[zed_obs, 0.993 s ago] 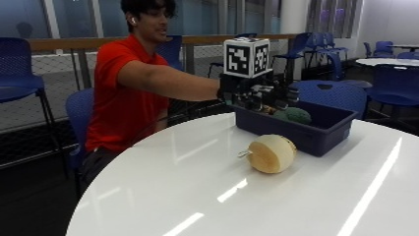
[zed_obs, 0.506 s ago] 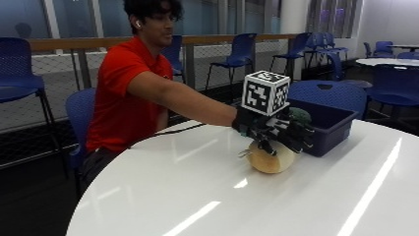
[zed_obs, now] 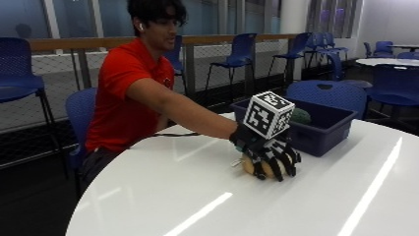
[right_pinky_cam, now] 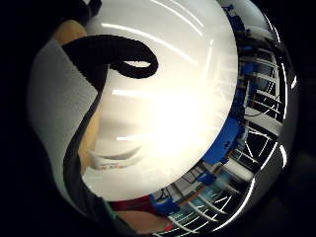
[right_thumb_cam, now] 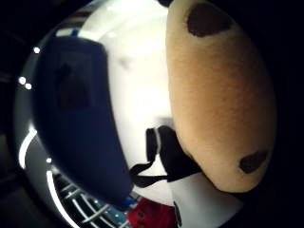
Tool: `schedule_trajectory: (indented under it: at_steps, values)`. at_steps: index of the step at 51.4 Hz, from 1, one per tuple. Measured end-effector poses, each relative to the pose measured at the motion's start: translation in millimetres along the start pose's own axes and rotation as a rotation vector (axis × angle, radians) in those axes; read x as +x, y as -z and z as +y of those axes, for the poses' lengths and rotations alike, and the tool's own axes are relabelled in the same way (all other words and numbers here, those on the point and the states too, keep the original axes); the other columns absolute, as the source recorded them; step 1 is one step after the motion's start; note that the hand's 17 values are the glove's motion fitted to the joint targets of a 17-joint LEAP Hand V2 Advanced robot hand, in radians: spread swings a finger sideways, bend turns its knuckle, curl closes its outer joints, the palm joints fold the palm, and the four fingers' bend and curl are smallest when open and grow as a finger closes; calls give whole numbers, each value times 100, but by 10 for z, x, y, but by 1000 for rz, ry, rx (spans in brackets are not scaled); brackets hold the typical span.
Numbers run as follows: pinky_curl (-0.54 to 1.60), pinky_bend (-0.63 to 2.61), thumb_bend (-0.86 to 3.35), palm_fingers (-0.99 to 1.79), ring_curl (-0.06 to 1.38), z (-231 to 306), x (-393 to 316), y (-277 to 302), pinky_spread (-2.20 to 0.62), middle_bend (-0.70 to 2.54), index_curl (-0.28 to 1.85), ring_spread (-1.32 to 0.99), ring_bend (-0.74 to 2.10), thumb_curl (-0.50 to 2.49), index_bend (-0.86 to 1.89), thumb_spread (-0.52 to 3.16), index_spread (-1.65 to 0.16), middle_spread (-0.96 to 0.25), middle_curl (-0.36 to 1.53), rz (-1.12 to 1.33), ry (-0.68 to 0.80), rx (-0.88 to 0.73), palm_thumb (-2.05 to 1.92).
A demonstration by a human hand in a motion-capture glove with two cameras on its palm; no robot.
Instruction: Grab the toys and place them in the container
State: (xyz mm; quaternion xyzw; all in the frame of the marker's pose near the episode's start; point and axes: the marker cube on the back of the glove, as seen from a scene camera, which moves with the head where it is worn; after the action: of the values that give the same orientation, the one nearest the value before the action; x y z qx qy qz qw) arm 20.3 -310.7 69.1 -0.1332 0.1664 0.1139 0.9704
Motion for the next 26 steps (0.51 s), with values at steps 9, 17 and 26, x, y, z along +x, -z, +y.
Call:
schedule_trajectory:
  at_steps: [9, 17, 26]
  values:
    - [36, 100, 8, 54, 45, -3, -6, 3, -25, 43, 9, -33, 75, 31, 20, 123, -39, -24, 40, -48, 17, 43, 21]
    - [40, 106, 18, 81, 49, 35, -51, 7, -36, 49, 13, -44, 86, 40, 18, 123, -39, -33, 44, -54, 34, 141, 45]
    - [42, 105, 23, 97, 53, 229, -60, 173, -40, 57, 17, -51, 93, 54, 22, 98, -39, -41, 51, 50, 33, 125, 66]
